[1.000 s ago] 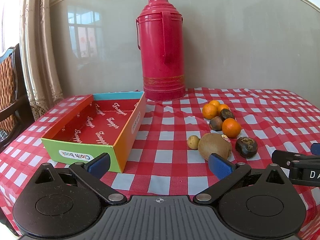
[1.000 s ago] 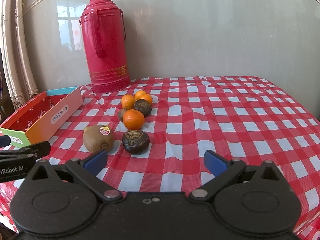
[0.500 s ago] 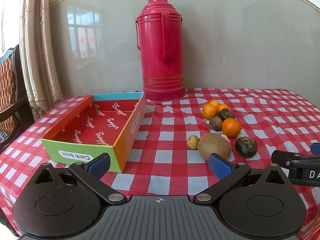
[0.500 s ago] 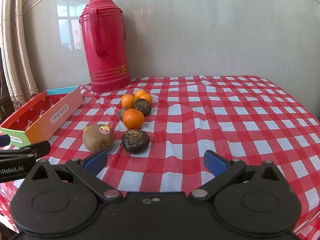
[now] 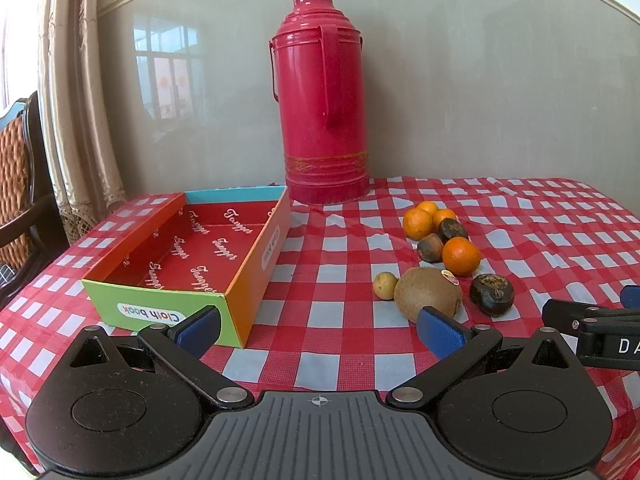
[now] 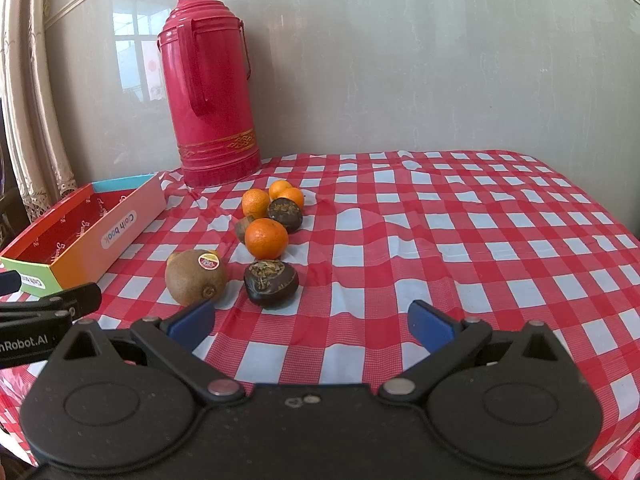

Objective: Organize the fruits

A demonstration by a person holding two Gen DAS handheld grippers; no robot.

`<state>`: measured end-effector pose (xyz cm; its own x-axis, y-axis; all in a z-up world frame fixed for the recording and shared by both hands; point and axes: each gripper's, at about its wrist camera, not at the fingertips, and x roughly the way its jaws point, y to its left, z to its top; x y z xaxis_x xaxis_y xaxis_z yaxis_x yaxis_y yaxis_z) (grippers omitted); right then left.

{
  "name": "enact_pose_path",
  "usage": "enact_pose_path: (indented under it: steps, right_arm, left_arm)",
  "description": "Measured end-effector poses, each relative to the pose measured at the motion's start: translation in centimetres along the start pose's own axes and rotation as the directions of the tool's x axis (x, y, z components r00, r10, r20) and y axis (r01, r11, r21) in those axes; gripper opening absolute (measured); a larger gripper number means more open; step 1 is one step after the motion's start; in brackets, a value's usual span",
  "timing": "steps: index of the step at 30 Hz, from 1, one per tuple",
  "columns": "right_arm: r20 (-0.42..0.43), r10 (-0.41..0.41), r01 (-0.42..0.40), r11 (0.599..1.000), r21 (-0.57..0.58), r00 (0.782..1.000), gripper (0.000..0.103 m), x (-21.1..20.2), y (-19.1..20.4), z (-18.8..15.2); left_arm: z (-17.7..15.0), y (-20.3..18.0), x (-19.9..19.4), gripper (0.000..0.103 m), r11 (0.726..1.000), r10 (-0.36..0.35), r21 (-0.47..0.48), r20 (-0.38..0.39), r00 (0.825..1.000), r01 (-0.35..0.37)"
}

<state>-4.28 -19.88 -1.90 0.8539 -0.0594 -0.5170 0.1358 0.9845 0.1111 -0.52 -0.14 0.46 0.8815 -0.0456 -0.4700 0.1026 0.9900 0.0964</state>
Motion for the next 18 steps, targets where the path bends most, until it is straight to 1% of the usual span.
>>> enact_pose_path:
  steps: [18]
  right_arm:
    - [0.013, -0.006, 0.006, 1.000, 0.022, 1.000, 0.097, -0.32, -0.53, 0.09]
  left_arm:
    - [-0.13, -0.33, -0.01, 0.103, 1.000, -0.010, 0.011, 0.004, 1.000, 0.010]
